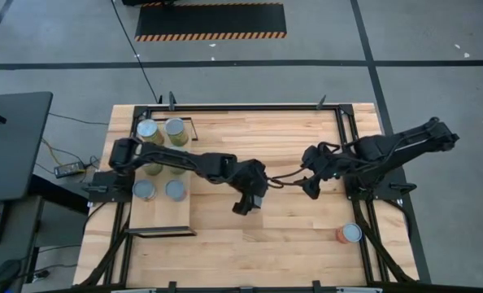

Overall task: Pick and place cans onto a shelf
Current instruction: Put the canned spaghetti sauce on the shelf

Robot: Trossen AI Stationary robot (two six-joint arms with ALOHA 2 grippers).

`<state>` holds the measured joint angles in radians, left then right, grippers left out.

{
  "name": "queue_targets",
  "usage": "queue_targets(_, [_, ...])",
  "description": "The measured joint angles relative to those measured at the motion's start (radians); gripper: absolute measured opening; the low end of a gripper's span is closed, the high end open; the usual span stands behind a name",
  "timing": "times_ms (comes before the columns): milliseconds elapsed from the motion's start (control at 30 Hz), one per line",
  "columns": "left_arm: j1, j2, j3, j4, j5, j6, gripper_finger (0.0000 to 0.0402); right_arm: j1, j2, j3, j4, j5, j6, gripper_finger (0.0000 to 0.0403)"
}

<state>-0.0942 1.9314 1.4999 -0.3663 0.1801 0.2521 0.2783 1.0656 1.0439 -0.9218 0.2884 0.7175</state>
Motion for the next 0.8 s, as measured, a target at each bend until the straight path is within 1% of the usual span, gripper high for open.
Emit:
queue_targets(100, [-0.001,0.014,0.000,-0.002,-0.009,0.038,0.0355,0.000,0.022,0.000,0.000,-0.003,0.021,0.0347])
queue_targets(333, [-0.011,0.014,0.000,-0.019,-0.015,0.048,0.0355,0.000,0.062,0.000,0.010,-0.003,0.055,0.0347])
queue_targets(400, [-0.011,0.031,0.000,-0.007,-0.029,0.052,0.0355,0.001,0.071,0.000,0.013,-0.003,0.068,0.0347])
queue_targets(467, [-0.011,0.039,-0.004,-0.040,-0.039,0.055,0.0355,0.001,0.078,0.000,0.017,-0.004,0.075,0.0347])
queue_targets(533, [-0.016,0.050,-0.001,-0.020,-0.039,0.056,0.0355,0.001,0.083,0.000,0.023,-0.004,0.076,0.0347])
queue_targets(800, [-0.020,0.070,-0.002,-0.089,-0.053,0.049,0.0355,0.002,0.096,0.000,0.048,-0.003,0.076,0.0347])
